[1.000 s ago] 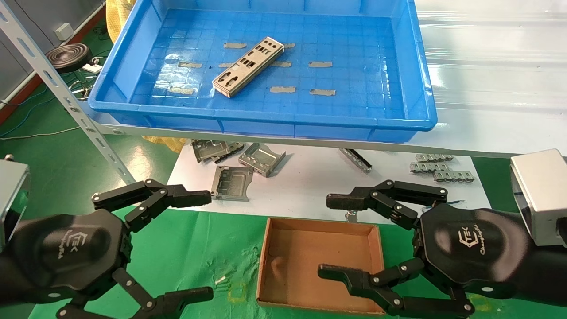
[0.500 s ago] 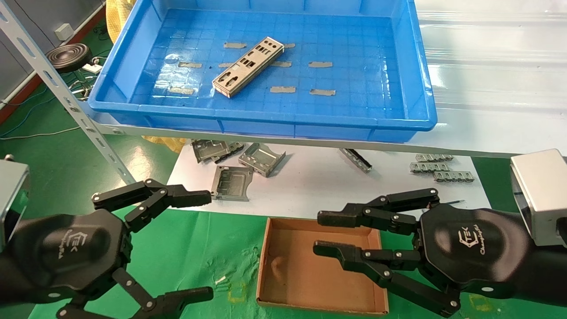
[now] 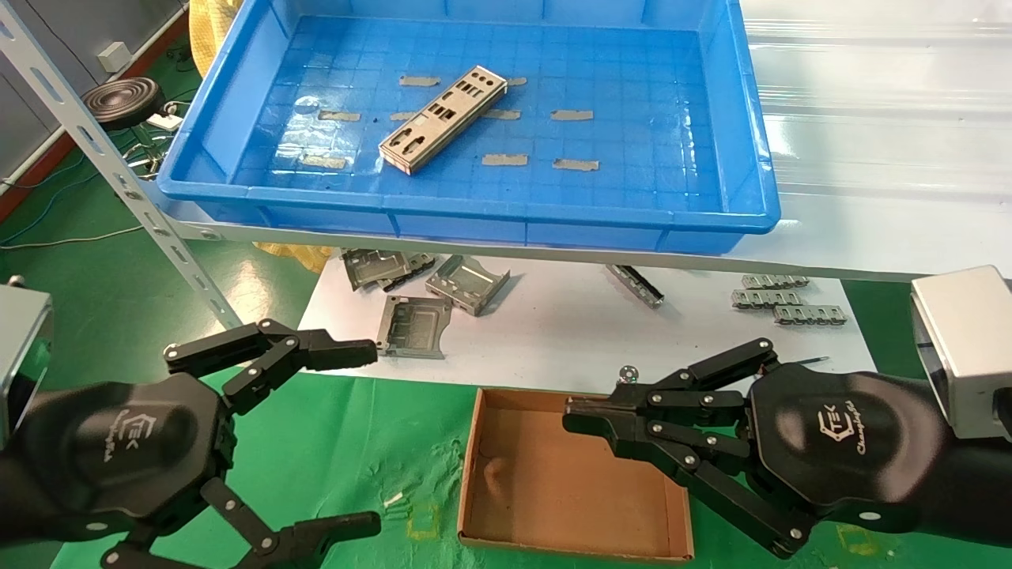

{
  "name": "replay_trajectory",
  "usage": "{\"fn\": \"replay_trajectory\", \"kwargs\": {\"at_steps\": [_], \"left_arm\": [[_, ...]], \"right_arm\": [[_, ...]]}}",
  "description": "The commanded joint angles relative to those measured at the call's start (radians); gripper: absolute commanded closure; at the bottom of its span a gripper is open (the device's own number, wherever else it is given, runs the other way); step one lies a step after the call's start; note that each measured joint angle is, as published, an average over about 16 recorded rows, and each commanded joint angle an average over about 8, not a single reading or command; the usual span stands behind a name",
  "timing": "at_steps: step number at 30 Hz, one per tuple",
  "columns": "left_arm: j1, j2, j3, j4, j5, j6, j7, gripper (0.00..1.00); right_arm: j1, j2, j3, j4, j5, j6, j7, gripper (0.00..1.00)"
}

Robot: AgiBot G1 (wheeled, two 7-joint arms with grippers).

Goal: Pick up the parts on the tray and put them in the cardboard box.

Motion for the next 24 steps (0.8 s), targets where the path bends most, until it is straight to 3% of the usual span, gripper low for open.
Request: {"fn": "replay_trajectory", "kwargs": {"at_steps": [1,6,11,24], "left_arm": [[0.003,-0.001,-0.001,-0.002,-0.001,0.001,0.002,0.00],[-0.083,0.037,0.013,0.032,0.056,-0.054,-0.010,0.00],[-0.233,0.120,0.055,0.128,0.162,-0.122,-0.031,0.00],[-0.654,0.414,0.240,0.592,0.487,-0.199,-0.033,0.00]], "right_arm": [[0.000,0.000,0.000,0.000,0.000,0.000,0.000,1.00],[0.000,0.000,0.000,0.000,0.000,0.000,0.000,1.00],[0.000,0.000,0.000,0.000,0.000,0.000,0.000,1.00],[0.000,0.000,0.000,0.000,0.000,0.000,0.000,1.00]]}}
